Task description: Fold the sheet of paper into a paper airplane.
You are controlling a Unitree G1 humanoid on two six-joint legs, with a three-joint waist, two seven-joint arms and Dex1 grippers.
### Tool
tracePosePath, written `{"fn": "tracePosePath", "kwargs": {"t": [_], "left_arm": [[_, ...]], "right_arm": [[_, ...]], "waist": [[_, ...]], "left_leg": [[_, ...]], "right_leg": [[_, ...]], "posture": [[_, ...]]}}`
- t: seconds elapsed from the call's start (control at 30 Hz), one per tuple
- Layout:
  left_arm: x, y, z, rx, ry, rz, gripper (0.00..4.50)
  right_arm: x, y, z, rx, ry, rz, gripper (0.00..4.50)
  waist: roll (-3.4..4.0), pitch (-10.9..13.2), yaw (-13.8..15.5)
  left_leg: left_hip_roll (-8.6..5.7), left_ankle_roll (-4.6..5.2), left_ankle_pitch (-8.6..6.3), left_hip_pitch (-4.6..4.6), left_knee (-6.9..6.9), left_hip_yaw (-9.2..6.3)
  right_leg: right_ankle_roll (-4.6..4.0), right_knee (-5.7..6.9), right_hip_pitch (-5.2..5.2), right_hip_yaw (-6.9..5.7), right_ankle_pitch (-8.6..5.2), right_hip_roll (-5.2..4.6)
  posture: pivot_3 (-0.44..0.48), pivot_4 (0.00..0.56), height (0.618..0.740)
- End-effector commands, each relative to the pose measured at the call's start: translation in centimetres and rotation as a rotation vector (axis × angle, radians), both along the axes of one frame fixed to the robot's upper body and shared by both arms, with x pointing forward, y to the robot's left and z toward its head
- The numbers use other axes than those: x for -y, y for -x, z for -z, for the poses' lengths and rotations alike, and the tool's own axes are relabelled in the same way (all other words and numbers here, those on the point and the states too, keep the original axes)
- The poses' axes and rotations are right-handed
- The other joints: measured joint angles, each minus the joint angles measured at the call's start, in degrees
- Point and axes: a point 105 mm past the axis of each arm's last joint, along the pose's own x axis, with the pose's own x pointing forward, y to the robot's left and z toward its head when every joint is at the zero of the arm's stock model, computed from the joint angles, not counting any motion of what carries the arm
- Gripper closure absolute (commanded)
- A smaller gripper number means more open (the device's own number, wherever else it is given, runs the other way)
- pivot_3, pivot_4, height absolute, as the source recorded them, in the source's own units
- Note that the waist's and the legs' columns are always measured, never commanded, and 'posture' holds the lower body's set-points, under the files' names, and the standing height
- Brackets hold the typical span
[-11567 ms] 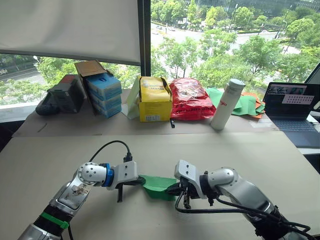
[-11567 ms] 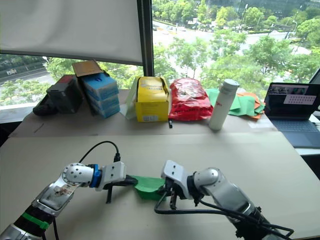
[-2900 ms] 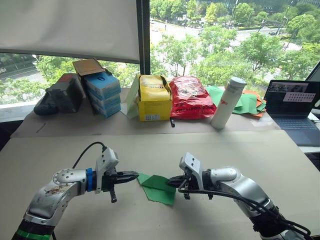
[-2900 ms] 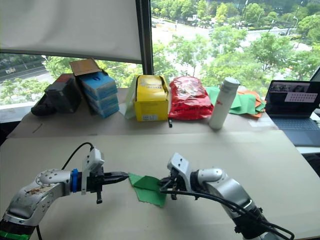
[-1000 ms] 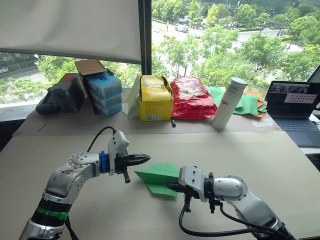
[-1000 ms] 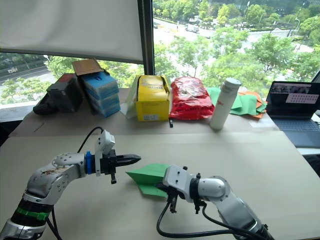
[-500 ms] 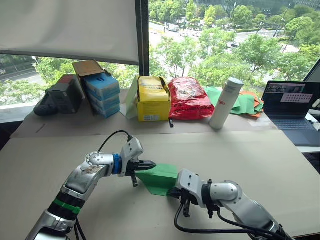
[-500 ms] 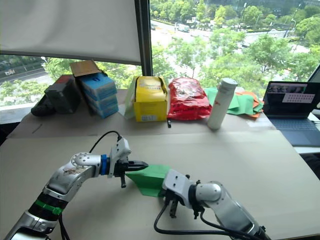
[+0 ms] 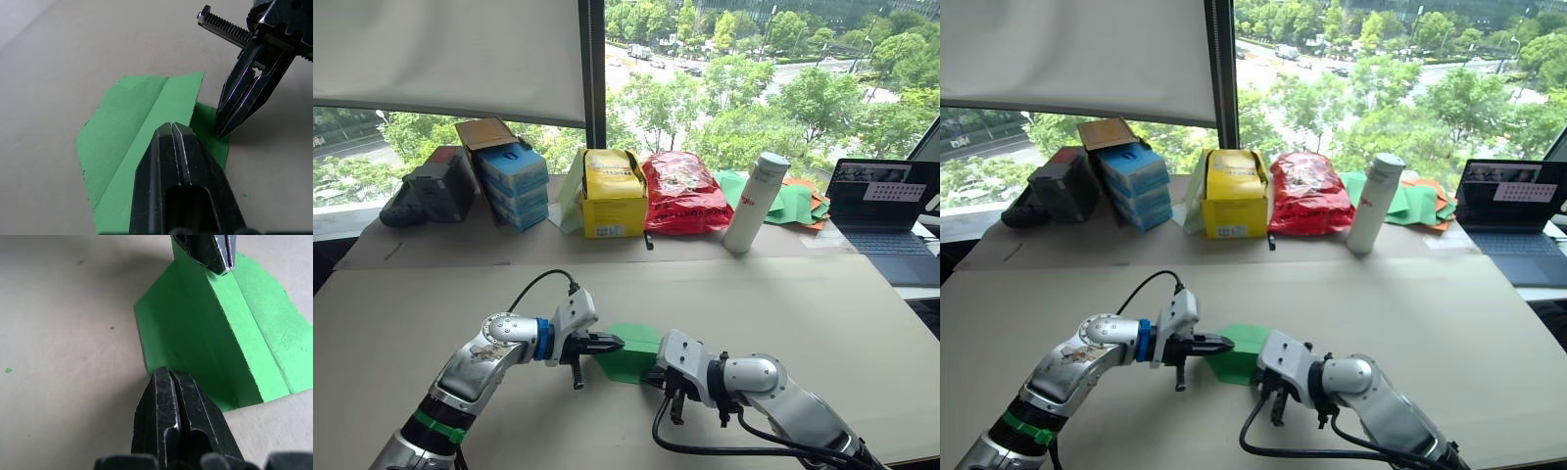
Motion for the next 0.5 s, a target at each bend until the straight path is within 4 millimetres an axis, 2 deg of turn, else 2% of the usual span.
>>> {"fn": "tracePosePath", "kwargs": {"t": [0.03, 0.17, 0.27, 0.33, 0.43, 0.5], "left_arm": [[0.2, 0.1, -0.6, 0.026, 0.013, 0.006, 4.50], [0.4, 0.6, -0.6, 0.039, 0.014, 0.015, 4.50], [0.3, 1.3, -0.1, 0.079, -0.004, 0.035, 4.50], [0.2, 1.8, 0.2, 0.101, -0.009, 0.053, 4.50], [-0.1, 2.4, 1.0, 0.098, -0.030, 0.067, 4.50], [-0.2, 2.4, 1.3, 0.100, -0.028, 0.055, 4.50]], "right_arm": [[0.5, 0.0, 0.8, -0.043, 0.027, 0.027, 4.47], [0.3, 0.2, -0.8, -0.048, -0.027, 0.022, 4.47], [-0.3, 1.5, -2.5, -0.080, -0.103, -0.027, 4.47], [-0.3, 2.1, -3.0, -0.103, -0.127, -0.037, 4.47], [-0.1, 2.2, -3.3, -0.130, -0.148, -0.022, 4.47], [-0.2, 1.9, -4.2, -0.153, -0.208, -0.006, 4.47]], "waist": [[0.00, 0.0, 0.0], [0.00, 0.0, 0.0], [0.00, 0.0, 0.0], [0.00, 0.0, 0.0], [0.00, 0.0, 0.1], [0.00, 0.0, 0.2]], "left_leg": [[0.00, 0.00, 0.00, 0.00, 0.00, 0.00], [-0.01, 0.02, -0.01, 0.00, 0.00, 0.00], [-0.02, 0.07, -0.04, -0.05, 0.00, 0.00], [-0.02, 0.09, -0.06, -0.08, 0.00, 0.00], [0.00, 0.09, -0.06, -0.11, 0.00, -0.03], [-0.01, 0.18, -0.12, -0.13, 0.00, -0.05]], "right_leg": [[0.00, 0.00, 0.00, 0.00, 0.00, 0.00], [0.00, 0.00, 0.00, 0.00, 0.00, -0.02], [0.00, -0.01, -0.04, 0.01, 0.00, -0.05], [0.00, -0.02, -0.07, 0.00, 0.00, -0.07], [0.00, -0.05, -0.08, -0.01, 0.00, -0.09], [0.00, -0.05, -0.09, -0.05, 0.00, -0.15]], "posture": [[0.000, 0.150, 0.740], [0.000, 0.150, 0.740], [0.000, 0.150, 0.740], [0.000, 0.150, 0.740], [0.000, 0.150, 0.740], [0.000, 0.150, 0.740]]}}
